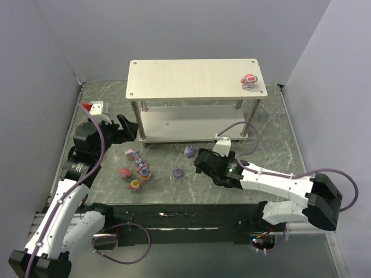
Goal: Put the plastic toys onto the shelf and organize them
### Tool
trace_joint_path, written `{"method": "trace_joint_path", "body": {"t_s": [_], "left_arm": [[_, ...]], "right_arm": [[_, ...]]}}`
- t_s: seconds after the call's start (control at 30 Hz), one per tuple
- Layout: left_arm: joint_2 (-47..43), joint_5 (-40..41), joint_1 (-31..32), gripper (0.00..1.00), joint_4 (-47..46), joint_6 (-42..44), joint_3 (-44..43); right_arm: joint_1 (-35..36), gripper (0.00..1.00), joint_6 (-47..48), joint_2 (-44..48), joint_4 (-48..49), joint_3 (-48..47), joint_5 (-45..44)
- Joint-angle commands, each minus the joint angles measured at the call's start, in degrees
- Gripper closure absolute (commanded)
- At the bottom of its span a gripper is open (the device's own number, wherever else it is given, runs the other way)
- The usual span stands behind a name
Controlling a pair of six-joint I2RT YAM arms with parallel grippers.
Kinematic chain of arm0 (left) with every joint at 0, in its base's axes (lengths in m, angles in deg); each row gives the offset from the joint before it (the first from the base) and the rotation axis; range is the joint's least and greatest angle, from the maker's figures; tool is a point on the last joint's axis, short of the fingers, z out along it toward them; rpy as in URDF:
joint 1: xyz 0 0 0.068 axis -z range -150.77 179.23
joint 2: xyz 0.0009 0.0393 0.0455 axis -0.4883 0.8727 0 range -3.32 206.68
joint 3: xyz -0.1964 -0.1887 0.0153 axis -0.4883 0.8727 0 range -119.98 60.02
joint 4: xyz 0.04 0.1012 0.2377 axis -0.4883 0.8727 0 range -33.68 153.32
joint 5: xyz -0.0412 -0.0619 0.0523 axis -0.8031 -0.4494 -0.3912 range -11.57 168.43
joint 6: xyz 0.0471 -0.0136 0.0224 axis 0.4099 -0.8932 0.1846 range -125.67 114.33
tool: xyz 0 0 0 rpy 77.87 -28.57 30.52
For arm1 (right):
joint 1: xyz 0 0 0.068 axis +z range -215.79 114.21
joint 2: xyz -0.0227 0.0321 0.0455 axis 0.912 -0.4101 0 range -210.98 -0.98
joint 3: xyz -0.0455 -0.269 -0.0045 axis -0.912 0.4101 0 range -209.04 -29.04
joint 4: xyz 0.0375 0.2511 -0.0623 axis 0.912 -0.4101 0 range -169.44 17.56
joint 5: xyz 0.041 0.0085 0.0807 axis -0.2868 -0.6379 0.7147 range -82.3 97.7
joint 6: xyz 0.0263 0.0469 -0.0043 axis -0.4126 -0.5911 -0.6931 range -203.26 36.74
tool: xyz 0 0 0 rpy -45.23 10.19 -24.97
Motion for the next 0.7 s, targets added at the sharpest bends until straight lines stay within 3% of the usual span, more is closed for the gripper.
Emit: {"method": "trace_joint_path", "body": {"t_s": [0.0, 0.67], "left_arm": [[1.23, -0.67, 0.26, 0.04, -0.97, 0.90, -1.05], [2.46, 1.09, 0.26, 0.04, -0.35, 0.90, -2.11]], "right_arm": [[0.19, 0.02, -3.61, -3.79, 2.90, 1.04, -2.54], [-6.66, 0.11, 1.31, -14.61, 12.40, 3.33, 0.00]]}}
